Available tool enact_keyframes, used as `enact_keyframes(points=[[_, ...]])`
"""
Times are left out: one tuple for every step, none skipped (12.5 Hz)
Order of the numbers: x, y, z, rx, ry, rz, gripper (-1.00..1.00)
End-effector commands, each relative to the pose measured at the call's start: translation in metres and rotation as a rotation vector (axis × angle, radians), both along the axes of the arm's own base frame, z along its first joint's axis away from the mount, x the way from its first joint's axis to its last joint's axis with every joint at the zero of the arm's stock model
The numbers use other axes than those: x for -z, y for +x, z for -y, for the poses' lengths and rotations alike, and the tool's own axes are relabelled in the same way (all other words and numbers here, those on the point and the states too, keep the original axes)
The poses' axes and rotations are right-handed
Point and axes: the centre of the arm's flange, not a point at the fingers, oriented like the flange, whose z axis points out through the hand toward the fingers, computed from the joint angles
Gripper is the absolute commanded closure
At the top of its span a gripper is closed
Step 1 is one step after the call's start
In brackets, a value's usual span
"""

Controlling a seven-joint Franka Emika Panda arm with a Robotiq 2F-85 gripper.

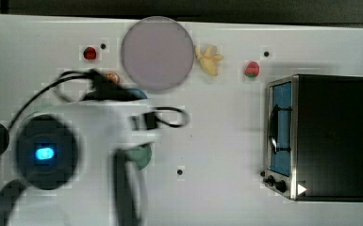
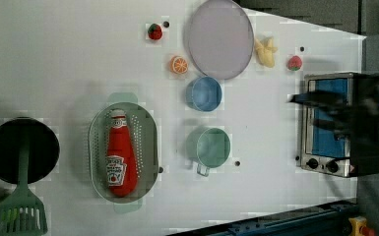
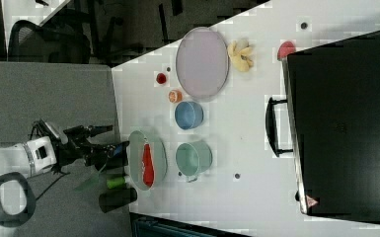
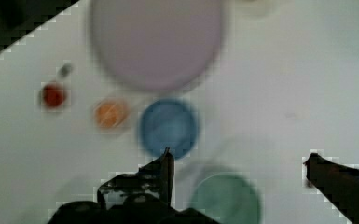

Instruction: Pick Ketchup from the table and place it in strainer.

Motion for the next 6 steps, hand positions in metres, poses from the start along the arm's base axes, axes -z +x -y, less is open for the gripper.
enact_keyframes(points=[[-0.044,-0.005,0.074,0.108,0.002,-0.029,-1.00],[-0.058,-0.009,0.087,0.101,0.003,-0.042,-1.00],[-0.067,-0.014,0.101,0.101,0.005,-0.069,-1.00],[-0.072,-0.019,0.114,0.114,0.018,-0.104,-1.00],[-0.073,-0.022,0.123,0.138,0.053,-0.120,-1.00],[-0.074,-0.022,0.129,0.153,0.080,-0.118,-1.00]])
